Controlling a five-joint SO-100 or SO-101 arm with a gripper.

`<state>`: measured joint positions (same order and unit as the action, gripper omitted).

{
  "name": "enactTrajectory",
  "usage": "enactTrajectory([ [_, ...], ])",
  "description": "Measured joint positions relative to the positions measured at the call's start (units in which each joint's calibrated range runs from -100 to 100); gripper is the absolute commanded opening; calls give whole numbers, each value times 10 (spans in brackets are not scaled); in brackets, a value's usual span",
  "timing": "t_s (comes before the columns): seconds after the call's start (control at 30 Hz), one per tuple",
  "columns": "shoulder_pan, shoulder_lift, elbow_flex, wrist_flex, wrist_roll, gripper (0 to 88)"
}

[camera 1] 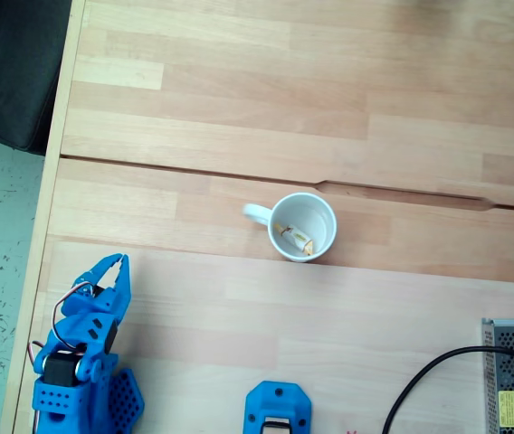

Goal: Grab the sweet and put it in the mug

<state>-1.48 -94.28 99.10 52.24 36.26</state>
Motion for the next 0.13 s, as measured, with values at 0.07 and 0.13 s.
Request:
enactTrajectory([
  [0.07,0,0,0,0,0,0],
  [0.13,0,0,0,0,0,0],
])
